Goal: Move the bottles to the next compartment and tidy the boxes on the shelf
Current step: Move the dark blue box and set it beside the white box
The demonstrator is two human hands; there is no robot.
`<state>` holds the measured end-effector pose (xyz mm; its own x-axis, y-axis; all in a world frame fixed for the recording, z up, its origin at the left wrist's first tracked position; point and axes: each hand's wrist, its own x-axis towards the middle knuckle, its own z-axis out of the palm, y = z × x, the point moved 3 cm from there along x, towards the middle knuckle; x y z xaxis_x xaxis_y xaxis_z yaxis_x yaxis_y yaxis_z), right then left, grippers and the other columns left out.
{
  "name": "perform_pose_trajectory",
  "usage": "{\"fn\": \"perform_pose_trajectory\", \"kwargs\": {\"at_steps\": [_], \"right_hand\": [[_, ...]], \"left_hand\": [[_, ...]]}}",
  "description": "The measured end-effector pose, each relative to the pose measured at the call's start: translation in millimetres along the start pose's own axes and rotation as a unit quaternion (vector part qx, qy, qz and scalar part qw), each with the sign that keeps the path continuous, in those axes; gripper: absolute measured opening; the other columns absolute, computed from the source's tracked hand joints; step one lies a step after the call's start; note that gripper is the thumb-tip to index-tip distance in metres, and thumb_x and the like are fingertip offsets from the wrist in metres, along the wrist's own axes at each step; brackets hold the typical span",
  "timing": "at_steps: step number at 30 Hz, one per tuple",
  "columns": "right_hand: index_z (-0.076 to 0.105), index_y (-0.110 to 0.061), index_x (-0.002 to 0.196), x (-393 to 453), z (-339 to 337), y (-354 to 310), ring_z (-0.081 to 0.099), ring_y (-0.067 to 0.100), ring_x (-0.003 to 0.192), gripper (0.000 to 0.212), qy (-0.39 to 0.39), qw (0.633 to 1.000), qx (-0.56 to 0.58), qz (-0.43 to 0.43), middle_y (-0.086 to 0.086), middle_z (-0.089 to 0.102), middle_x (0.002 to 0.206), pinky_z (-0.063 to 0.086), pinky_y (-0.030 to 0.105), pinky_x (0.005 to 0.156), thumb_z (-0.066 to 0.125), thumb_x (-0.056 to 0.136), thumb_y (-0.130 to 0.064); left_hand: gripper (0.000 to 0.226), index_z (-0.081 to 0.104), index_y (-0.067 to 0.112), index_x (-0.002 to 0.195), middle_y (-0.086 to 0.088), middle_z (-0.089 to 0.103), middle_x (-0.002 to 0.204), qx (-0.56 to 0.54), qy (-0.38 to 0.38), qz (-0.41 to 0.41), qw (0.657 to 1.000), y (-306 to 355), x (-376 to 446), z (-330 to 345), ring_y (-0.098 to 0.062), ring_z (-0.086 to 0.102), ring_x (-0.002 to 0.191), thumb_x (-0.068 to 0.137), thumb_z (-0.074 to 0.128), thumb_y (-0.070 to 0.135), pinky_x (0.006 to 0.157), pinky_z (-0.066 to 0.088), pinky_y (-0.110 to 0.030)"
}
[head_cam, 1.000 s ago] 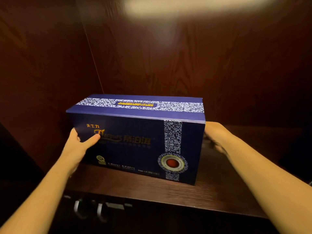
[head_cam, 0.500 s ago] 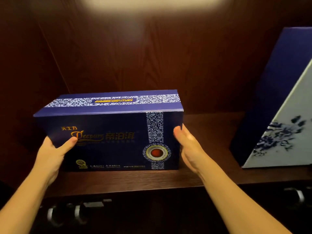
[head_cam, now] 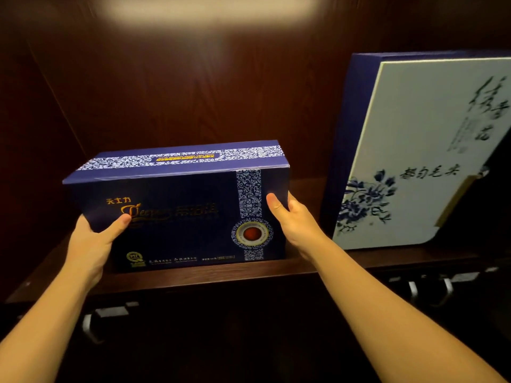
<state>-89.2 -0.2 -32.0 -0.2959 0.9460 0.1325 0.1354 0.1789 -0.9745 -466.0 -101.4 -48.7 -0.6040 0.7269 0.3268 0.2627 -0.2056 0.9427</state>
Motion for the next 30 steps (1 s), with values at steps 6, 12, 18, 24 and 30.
{"fn": "perform_pose_trajectory", "kwargs": {"at_steps": [6, 12, 18, 24, 30], "right_hand": [[0.031, -0.038, 0.152, -4, -33, 4, 0.045, 0.013, 0.134, 0.068, -0.011, 1.0, 0.013, 0.01, -0.014, 0.049, 0.146, 0.036, 0.03, 0.103, 0.05, 0.091, -0.063], [0.026, -0.036, 0.154, -5, -59, 14, 0.038, 0.018, 0.141, 0.077, 0.003, 1.0, 0.012, 0.028, -0.006, 0.04, 0.156, 0.032, 0.044, 0.115, 0.049, 0.089, -0.068], [0.034, -0.039, 0.151, -6, -59, 14, 0.046, 0.014, 0.133, 0.067, 0.014, 1.0, 0.025, 0.011, -0.011, 0.05, 0.146, 0.037, 0.034, 0.107, 0.05, 0.09, -0.064], [0.03, -0.04, 0.152, -8, -53, 14, 0.042, 0.014, 0.136, 0.074, 0.015, 0.999, 0.027, 0.018, -0.012, 0.046, 0.15, 0.035, 0.04, 0.112, 0.05, 0.087, -0.069], [0.031, -0.039, 0.152, -8, -55, 13, 0.042, 0.01, 0.132, 0.071, 0.025, 0.999, 0.018, 0.016, -0.014, 0.046, 0.148, 0.034, 0.029, 0.101, 0.049, 0.089, -0.067]], "left_hand": [[0.053, 0.052, 0.03, 0.119, 0.002, 0.062, 0.117, 0.018, 0.027, 0.007, 0.999, 10, -19, 29, -0.02, 0.06, 0.106, 0.073, 0.078, 0.037, 0.083, 0.046, -0.033], [0.069, 0.052, 0.025, 0.126, -0.001, 0.062, 0.124, 0.016, 0.007, -0.005, 1.0, 7, -26, 50, -0.02, 0.06, 0.108, 0.066, 0.079, 0.046, 0.087, 0.047, -0.037], [0.051, 0.057, 0.036, 0.112, 0.006, 0.064, 0.114, 0.012, 0.013, 0.007, 1.0, 8, -27, 54, -0.014, 0.061, 0.104, 0.068, 0.079, 0.045, 0.083, 0.046, -0.033], [0.065, 0.059, 0.039, 0.111, 0.004, 0.065, 0.119, -0.001, 0.003, 0.006, 1.0, 9, -22, 53, -0.013, 0.062, 0.103, 0.054, 0.08, 0.06, 0.085, 0.047, -0.035], [0.071, 0.059, 0.036, 0.112, 0.01, 0.066, 0.112, 0.001, 0.014, 0.001, 1.0, 9, -25, 54, -0.008, 0.063, 0.1, 0.05, 0.08, 0.064, 0.079, 0.047, -0.028]]}}
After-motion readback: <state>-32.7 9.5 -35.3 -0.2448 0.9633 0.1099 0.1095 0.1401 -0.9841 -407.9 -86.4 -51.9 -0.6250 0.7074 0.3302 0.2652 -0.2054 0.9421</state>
